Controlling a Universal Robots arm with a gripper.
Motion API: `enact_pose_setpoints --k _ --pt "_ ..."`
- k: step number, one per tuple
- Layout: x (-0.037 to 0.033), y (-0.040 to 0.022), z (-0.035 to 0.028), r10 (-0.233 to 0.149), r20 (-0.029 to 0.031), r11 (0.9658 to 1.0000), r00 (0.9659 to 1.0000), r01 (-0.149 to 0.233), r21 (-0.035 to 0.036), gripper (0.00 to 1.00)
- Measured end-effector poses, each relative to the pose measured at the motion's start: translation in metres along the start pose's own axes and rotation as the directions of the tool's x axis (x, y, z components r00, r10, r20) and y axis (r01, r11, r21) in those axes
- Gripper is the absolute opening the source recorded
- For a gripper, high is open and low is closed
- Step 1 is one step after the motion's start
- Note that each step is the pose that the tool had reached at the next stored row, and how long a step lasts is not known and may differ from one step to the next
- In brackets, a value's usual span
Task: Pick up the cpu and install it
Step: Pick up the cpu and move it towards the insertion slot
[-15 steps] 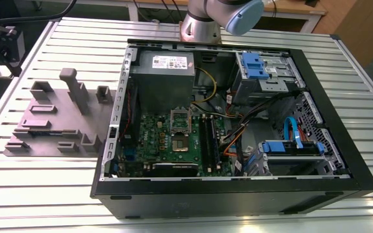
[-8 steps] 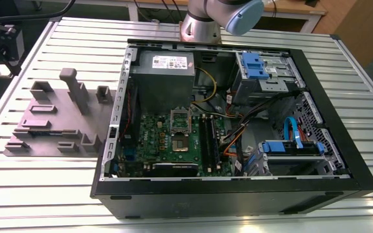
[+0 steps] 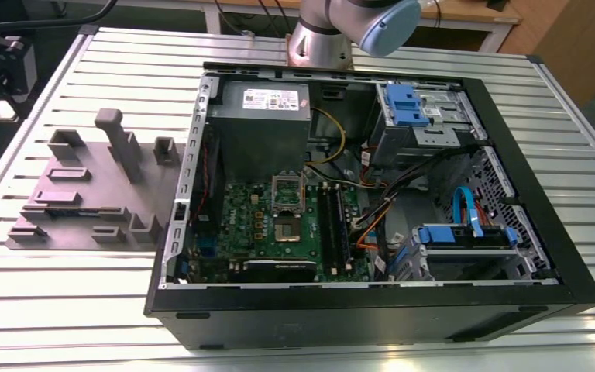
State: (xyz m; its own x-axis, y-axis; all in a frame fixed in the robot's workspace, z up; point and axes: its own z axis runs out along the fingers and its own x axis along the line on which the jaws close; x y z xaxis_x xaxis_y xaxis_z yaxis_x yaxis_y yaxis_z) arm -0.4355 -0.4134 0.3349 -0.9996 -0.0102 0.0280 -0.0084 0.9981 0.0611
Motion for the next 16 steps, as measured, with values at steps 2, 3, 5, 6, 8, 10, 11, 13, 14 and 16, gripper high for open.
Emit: enact_pose_setpoints --k 2,3,5,6,8,10,11,13,14,16 --pt "0.0 0.0001 -0.0003 0.0 0.0001 1.0 1.0 0.0 -0.0001 0.47" --pt "0.0 0.0001 -0.0004 0.0 0.0002 1.0 1.0 0.0 -0.0001 0.47" --pt "0.0001 0.0002 -0.0008 0.0 0.0 1.0 1.0 0.0 0.0 0.47" --pt "0.0 0.0002 -0.001 0.0 0.0001 1.0 1.0 0.0 -0.0001 0.47" --pt "0.0001 0.0004 -0.0013 0.0 0.0001 1.0 1.0 0.0 0.0 0.47" --pt "0.0001 0.0004 -0.0016 0.0 0.0001 1.0 1.0 0.0 0.0 0.47" --pt "0.0001 0.0004 -0.0018 0.0 0.0 1.0 1.0 0.0 0.0001 0.47" --pt "0.0001 0.0004 -0.0023 0.0 0.0001 1.0 1.0 0.0 0.0 0.47" --pt "0.0001 0.0005 -0.0027 0.0 0.0 1.0 1.0 0.0 0.0001 0.47" --pt "0.0001 0.0005 -0.0036 0.0 0.0 1.0 1.0 0.0 0.0001 0.47"
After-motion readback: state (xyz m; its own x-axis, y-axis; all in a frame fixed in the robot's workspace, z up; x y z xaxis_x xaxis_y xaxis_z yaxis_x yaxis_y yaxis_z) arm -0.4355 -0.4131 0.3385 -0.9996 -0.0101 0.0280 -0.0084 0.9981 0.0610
